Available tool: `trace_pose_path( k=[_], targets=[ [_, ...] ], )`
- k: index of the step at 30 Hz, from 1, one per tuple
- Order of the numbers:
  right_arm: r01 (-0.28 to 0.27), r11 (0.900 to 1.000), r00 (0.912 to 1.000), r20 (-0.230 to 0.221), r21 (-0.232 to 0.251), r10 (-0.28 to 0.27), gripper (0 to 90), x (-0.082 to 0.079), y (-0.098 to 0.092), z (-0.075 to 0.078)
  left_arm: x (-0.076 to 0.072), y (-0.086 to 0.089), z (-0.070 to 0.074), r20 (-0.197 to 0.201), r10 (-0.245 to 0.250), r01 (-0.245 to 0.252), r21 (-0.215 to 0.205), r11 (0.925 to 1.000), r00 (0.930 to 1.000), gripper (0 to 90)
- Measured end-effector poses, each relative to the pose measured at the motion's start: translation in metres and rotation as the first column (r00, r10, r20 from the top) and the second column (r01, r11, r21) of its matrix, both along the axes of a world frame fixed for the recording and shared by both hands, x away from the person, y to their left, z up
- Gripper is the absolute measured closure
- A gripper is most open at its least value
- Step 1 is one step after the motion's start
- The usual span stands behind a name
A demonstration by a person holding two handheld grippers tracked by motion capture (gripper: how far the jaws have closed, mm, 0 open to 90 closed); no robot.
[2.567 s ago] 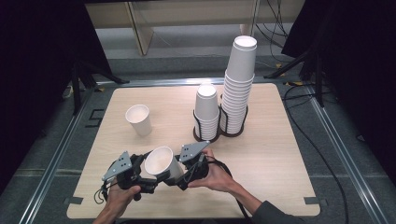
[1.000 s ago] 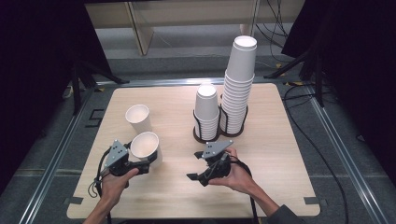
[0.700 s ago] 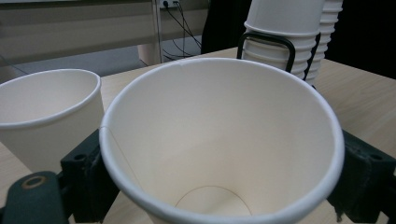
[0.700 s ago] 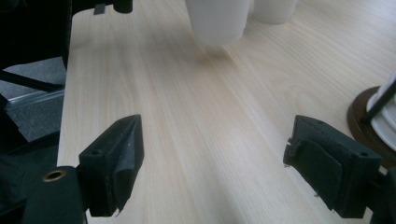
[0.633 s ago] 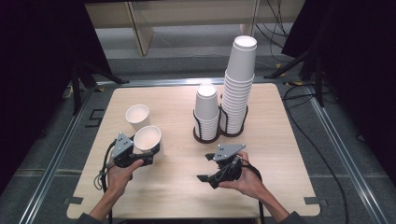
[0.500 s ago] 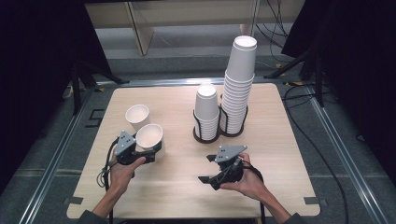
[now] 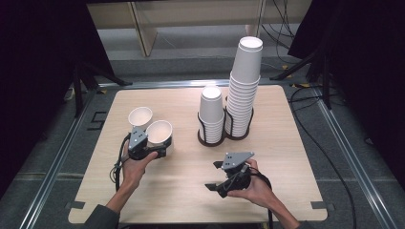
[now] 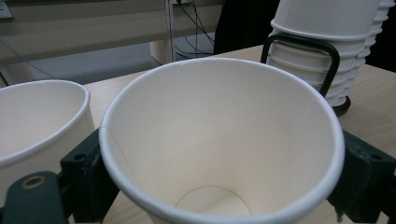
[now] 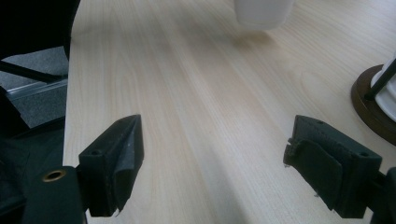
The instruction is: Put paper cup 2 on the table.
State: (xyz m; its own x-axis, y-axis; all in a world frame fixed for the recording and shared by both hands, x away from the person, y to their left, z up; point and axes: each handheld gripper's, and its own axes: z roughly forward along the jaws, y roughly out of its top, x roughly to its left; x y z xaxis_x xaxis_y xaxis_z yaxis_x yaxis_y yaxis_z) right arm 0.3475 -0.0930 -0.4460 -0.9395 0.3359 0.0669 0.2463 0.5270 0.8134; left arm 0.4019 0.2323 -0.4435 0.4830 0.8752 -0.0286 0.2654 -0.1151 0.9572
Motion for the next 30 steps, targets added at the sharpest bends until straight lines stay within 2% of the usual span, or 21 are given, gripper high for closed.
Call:
trace_pose_path(
  k=[3,8,15,22,25,26,30],
  targets=[
    [-0.006,1.0,0.9999,0.015,-0.002,0.006,18.8,0.0,0.001,-0.001,0.006,-0.003,-0.001,-0.001,0.006,-0.006,0.006,1.0,1.0,11.4],
    [-0.003,1.0,1.0,-0.008,-0.013,0.002,18.8,-0.001,0.001,-0.001,0.016,-0.01,-0.004,0.003,0.022,-0.022,0.012,0.9997,0.9998,11.4],
    [-0.016,1.0,0.9998,0.008,-0.011,0.016,18.8,0.0,0.002,-0.002,0.028,-0.017,-0.011,-0.008,0.052,-0.051,0.038,0.998,0.9986,11.3],
    [-0.025,1.0,0.9997,-0.01,-0.014,0.025,18.9,-0.001,0.002,-0.003,0.038,-0.013,-0.014,-0.021,0.092,-0.091,0.019,0.9956,0.9955,11.3],
    [-0.031,0.999,0.9995,-0.002,-0.014,0.031,18.9,-0.001,0.003,-0.003,0.042,-0.015,-0.016,-0.026,0.099,-0.099,0.023,0.9949,0.9947,11.2],
    [-0.032,0.999,0.9995,-0.003,-0.015,0.032,18.9,-0.001,0.003,-0.004,0.043,-0.015,-0.017,-0.022,0.1,-0.1,0.012,0.9949,0.9947,11.2],
    [-0.035,0.999,0.9994,-0.005,-0.012,0.035,18.8,-0.001,0.003,-0.004,0.045,-0.016,-0.02,-0.028,0.106,-0.105,0.044,0.9936,0.994,10.9]
  ],
)
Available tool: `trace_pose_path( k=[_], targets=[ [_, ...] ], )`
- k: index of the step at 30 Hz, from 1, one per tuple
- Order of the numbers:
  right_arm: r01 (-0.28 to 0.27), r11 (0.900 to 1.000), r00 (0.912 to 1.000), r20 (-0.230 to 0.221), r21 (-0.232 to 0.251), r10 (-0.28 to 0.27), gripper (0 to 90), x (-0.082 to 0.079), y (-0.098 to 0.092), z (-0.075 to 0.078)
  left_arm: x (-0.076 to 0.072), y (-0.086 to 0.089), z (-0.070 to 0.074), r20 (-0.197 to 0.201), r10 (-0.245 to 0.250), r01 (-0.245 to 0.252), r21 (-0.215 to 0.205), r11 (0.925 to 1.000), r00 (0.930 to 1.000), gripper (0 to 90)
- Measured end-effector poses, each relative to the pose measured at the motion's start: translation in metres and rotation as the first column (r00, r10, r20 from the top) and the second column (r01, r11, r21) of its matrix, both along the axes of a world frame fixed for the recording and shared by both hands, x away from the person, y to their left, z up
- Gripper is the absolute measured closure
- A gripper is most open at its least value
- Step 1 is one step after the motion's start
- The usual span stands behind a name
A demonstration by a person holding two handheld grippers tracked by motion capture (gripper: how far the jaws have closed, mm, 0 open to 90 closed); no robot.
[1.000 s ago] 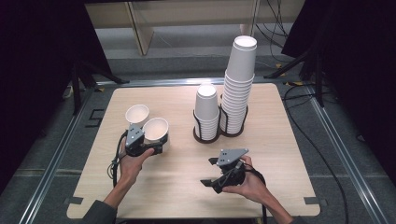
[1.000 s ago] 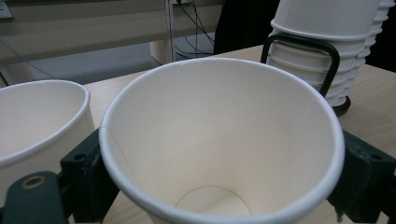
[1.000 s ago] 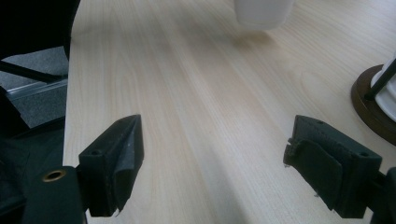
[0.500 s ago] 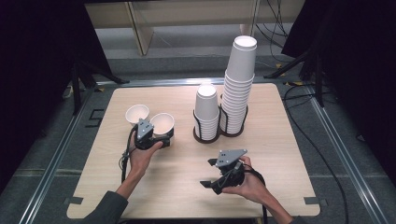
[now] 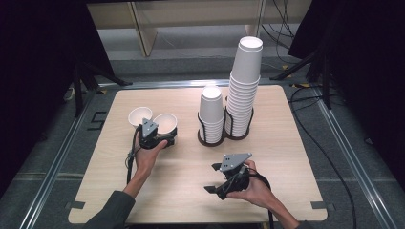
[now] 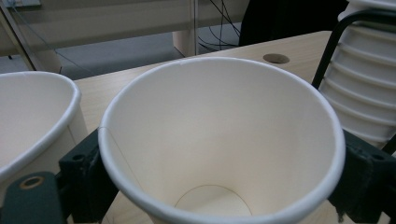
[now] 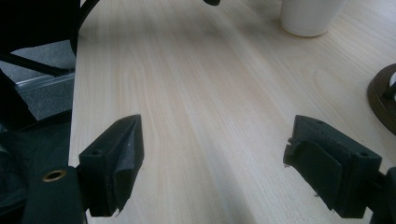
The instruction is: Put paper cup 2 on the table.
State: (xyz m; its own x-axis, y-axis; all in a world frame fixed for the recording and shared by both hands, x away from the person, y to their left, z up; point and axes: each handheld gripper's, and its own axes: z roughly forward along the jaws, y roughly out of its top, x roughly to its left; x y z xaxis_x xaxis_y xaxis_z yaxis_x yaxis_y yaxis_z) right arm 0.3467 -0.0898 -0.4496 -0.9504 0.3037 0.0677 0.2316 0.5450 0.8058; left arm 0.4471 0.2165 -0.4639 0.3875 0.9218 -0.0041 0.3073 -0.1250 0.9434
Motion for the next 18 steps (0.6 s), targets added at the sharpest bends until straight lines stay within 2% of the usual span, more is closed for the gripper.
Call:
trace_pose_path(
  k=[3,9,12,16,18],
  targets=[
    [-0.001,1.0,1.0,-0.001,0.001,0.001,18.8,0.0,-0.0001,-0.0001,0.0021,0.0011,-0.0027,0.001,0.006,-0.006,-0.012,0.9999,1.0,10.5],
    [-0.007,1.0,1.0,-0.004,-0.001,0.007,18.8,-0.0007,0.0004,-0.0001,0.0013,0.0025,-0.0031,0.003,0.001,-0.001,-0.002,1.0,1.0,9.3],
    [-0.01,1.0,0.9999,-0.004,0.002,0.01,18.8,-0.0008,0.0001,0.0002,0.0003,0.003,-0.0034,0.001,-0.008,0.008,-0.003,1.0,1.0,8.9],
    [-0.011,1.0,0.9999,0.0,0.009,0.011,18.8,-0.0002,-0.0001,0.0003,-0.0016,0.0045,-0.0064,-0.01,-0.023,0.023,0.023,0.9995,0.9997,8.6],
    [-0.013,1.0,0.9999,-0.001,0.007,0.013,18.8,-0.0007,0.0004,0.0002,-0.0016,0.0065,-0.01,-0.013,-0.035,0.035,0.01,0.9993,0.9993,9.9]
  ],
)
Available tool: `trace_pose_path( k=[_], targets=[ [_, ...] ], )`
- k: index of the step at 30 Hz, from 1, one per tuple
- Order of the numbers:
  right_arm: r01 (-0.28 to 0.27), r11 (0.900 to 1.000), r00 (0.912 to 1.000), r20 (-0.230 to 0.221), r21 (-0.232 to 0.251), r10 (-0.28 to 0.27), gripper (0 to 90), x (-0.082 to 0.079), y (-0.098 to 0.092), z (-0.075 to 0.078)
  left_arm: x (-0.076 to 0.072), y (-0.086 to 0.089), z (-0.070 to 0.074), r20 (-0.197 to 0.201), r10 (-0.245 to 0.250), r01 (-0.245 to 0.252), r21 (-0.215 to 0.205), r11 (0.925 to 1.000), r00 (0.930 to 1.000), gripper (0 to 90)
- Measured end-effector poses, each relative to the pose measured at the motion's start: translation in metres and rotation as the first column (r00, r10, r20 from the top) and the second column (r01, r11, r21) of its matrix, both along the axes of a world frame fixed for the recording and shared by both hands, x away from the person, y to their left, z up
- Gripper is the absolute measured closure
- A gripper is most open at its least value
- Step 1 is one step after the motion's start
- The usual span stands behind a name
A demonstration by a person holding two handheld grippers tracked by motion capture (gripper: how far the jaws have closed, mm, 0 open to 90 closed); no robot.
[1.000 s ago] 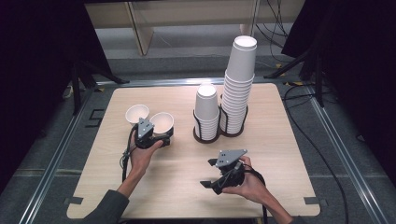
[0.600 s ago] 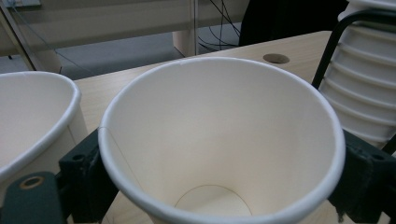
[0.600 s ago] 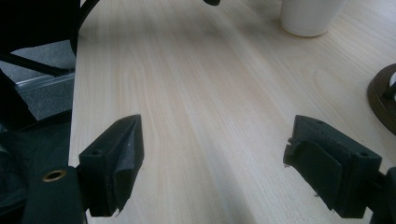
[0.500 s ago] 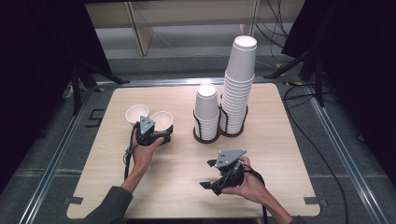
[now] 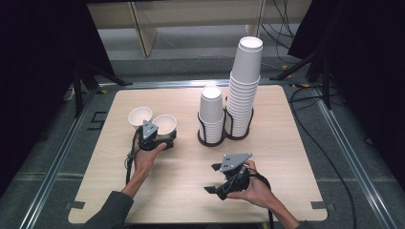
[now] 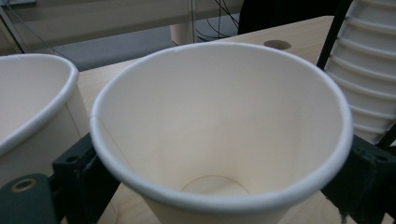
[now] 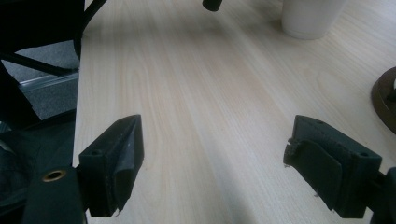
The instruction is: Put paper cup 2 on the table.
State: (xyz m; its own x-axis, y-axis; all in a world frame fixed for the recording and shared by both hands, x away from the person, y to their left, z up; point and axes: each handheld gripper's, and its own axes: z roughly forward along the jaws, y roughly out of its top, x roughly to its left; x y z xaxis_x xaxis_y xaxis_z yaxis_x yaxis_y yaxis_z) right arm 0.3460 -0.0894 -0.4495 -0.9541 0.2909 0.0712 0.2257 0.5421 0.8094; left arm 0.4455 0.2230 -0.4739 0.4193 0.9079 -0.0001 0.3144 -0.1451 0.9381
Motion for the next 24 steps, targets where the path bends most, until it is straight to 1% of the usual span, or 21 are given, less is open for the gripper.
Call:
trace_pose_path(
  k=[2,4,7,12,13,15,16,17,18,19,21,23,24],
  targets=[
    [-0.004,1.0,1.0,0.0,-0.002,0.004,18.8,0.0,0.0,0.0,-0.001,0.002,-0.001,-0.002,-0.004,0.004,0.004,1.0,1.0,10.8],
    [-0.008,1.0,1.0,-0.001,-0.008,0.008,18.8,0.0,0.0,0.0,-0.002,0.003,-0.003,-0.004,-0.013,0.013,-0.002,0.9999,0.9999,11.1],
    [-0.006,1.0,1.0,-0.002,-0.003,0.006,18.7,0.0,0.0,0.0,-0.003,0.006,-0.004,-0.004,-0.026,0.026,-0.001,0.9997,0.9997,11.4],
    [-0.004,1.0,1.0,-0.001,-0.005,0.004,18.8,0.0,0.0,0.0,-0.005,0.006,-0.008,-0.01,-0.034,0.034,0.014,0.9993,0.9994,13.2],
    [-0.005,1.0,1.0,-0.001,-0.01,0.005,18.8,0.0,0.0,0.0,-0.006,0.007,-0.009,-0.016,-0.032,0.033,0.021,0.9992,0.9993,13.2],
    [-0.005,1.0,1.0,-0.003,-0.009,0.005,18.8,0.0,0.0,0.0,-0.006,0.008,-0.011,-0.02,-0.036,0.037,0.017,0.9992,0.9991,13.8],
    [-0.007,1.0,1.0,-0.003,-0.009,0.007,18.9,0.0,0.0,0.0,-0.007,0.008,-0.012,-0.026,-0.03,0.031,0.022,0.9993,0.9992,13.9],
    [-0.006,1.0,1.0,-0.003,-0.011,0.006,18.9,0.0,0.0,0.0,-0.007,0.008,-0.014,-0.023,-0.039,0.04,0.017,0.9991,0.999,14.1],
    [-0.007,1.0,1.0,-0.003,-0.011,0.007,18.9,0.0,0.0,0.0,-0.009,0.008,-0.015,-0.035,-0.038,0.039,0.026,0.9989,0.9986,14.2],
    [-0.009,1.0,1.0,-0.004,-0.009,0.008,18.9,0.0,0.0,0.0,-0.008,0.008,-0.017,-0.041,-0.044,0.044,0.023,0.9988,0.9982,14.2],
    [-0.008,1.0,1.0,-0.003,-0.01,0.008,19.0,0.0,0.0,0.0,-0.01,0.009,-0.018,-0.047,-0.039,0.04,0.034,0.9986,0.9981,14.3],
    [-0.009,1.0,1.0,-0.003,-0.009,0.009,18.9,0.0,0.0,0.0,-0.011,0.009,-0.02,-0.046,-0.041,0.042,0.021,0.9989,0.9981,14.3],
    [-0.007,1.0,1.0,-0.006,-0.005,0.007,19.0,0.0,0.0,0.0,-0.012,0.01,-0.02,-0.052,-0.042,0.043,0.024,0.9988,0.9978,14.3]
  ],
)
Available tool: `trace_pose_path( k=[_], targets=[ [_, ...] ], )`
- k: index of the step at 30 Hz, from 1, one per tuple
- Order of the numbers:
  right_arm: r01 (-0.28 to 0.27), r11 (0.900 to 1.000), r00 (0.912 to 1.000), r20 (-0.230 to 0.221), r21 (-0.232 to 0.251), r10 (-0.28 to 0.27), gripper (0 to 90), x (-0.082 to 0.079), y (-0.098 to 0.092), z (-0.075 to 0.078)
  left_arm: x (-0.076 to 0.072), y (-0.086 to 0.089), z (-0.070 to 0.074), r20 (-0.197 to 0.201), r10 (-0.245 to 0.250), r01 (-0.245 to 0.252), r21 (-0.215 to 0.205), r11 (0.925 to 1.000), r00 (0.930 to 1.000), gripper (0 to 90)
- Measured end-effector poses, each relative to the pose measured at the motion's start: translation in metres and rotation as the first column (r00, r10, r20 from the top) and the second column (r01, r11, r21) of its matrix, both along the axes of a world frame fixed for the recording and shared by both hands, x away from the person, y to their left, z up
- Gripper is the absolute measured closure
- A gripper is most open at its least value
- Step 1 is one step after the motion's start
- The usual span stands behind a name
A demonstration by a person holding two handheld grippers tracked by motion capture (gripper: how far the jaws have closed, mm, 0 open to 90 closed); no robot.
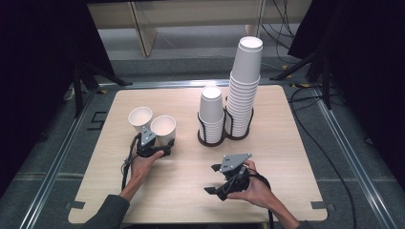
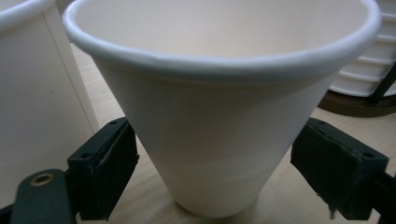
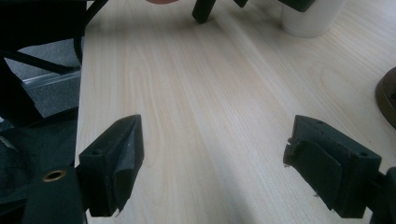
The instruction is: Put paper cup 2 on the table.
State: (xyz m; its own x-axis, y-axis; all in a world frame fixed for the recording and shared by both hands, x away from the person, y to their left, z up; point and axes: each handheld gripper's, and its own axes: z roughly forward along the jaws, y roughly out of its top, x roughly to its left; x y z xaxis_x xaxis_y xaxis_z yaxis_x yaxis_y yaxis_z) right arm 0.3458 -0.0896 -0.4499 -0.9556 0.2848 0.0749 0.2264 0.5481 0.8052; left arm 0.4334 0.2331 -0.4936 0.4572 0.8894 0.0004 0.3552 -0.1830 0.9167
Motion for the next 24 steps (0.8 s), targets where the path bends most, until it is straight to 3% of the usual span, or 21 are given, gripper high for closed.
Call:
trace_pose_path(
  k=[9,15,24],
  targets=[
    [0.015,1.0,0.9999,0.0,-0.002,-0.015,18.9,0.001,-0.002,0.001,-0.014,0.007,0.003,-0.02,0.011,-0.011,0.011,0.9999,0.9997,14.3],
    [0.056,0.998,0.9984,0.001,0.016,-0.057,18.7,0.003,-0.008,0.002,-0.029,0.014,0.006,-0.032,0.021,-0.02,0.008,0.9998,0.9993,14.3],
    [0.121,0.991,0.9926,0.0,0.048,-0.121,18.4,0.005,-0.018,0.004,-0.054,0.021,0.016,-0.024,0.015,-0.016,-0.032,0.9994,0.9996,14.3]
  ],
)
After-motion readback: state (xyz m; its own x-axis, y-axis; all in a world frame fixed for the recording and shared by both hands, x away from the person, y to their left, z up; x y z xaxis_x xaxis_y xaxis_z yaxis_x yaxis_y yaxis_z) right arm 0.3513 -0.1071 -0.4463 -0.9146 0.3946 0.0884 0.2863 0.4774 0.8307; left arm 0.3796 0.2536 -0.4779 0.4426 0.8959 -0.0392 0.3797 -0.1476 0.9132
